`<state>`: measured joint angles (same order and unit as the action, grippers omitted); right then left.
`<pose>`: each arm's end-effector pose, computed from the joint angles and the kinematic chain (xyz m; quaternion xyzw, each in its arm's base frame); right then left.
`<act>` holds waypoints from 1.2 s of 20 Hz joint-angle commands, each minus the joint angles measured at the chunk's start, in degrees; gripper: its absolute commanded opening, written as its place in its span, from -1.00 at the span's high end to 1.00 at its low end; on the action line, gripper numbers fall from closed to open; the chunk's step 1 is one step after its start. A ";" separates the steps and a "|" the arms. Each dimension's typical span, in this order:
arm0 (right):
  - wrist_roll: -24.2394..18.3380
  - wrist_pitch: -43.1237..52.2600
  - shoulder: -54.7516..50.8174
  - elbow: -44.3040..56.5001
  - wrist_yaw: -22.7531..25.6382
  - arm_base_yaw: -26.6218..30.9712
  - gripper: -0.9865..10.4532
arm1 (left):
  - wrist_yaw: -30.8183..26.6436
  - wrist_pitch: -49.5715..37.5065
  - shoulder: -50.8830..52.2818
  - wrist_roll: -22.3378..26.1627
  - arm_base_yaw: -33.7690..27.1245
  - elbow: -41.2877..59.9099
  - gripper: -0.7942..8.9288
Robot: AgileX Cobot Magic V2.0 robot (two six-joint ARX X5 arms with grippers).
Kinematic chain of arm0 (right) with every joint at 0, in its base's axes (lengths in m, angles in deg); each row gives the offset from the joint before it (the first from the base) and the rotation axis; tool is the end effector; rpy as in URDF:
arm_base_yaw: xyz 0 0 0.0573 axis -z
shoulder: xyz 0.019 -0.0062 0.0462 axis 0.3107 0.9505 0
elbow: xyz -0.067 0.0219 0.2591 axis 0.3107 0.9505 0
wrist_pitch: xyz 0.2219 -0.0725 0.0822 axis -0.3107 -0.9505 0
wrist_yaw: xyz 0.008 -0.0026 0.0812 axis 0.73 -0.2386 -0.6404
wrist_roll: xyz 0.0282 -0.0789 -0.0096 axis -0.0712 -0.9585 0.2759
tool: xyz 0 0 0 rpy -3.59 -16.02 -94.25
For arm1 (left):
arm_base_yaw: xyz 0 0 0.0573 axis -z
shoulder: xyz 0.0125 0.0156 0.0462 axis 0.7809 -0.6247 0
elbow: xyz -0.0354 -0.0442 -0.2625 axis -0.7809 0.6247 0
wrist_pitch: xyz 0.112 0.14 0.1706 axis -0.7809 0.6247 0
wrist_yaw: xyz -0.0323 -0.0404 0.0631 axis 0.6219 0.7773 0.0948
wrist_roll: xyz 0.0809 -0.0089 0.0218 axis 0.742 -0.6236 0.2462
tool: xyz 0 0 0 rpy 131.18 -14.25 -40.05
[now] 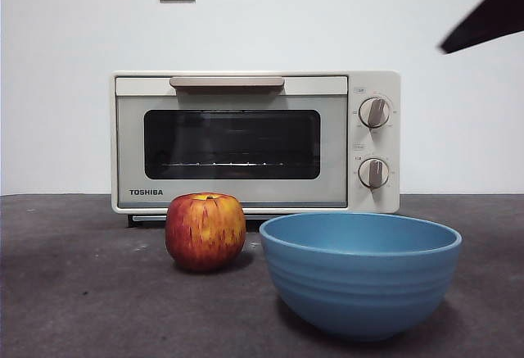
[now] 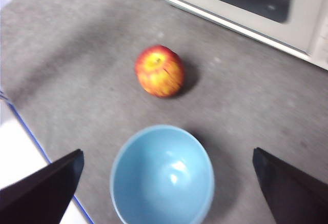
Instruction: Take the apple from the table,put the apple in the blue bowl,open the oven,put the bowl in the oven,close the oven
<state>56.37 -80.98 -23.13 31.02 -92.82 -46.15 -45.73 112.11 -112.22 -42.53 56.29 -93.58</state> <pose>0.1625 0.1192 0.2805 0.0217 0.3472 0.3995 0.8481 0.1247 -0.0463 0.2849 -0.1208 0.3129 -0.2672 0.9034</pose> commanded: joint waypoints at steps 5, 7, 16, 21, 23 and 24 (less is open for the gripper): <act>5.60 12.63 16.13 -4.42 5.79 -10.64 -0.20 | 0.11 -0.44 -0.24 0.37 0.11 -0.96 0.82; 5.57 13.03 22.75 -8.31 7.98 -12.52 -0.20 | 0.13 -0.33 -0.24 0.28 0.11 -0.96 0.82; 5.55 12.31 47.01 -25.14 13.55 -18.14 -0.20 | 0.13 -0.37 -0.24 0.26 0.33 -0.96 0.82; 5.55 12.20 52.96 -27.85 17.31 -18.71 -0.20 | 0.13 -0.35 -0.24 0.26 0.35 -0.96 0.82; 5.57 12.35 54.88 -27.87 18.16 -18.75 -0.20 | 0.13 -0.37 -0.24 0.26 0.33 -0.96 0.82; 5.57 12.35 55.76 -27.87 18.16 -18.73 -0.20 | 0.11 -0.37 -0.24 0.26 0.33 -0.96 0.82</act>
<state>61.31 -69.03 31.43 4.50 -74.77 -64.21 -45.73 112.21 -112.22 -42.55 56.49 -93.58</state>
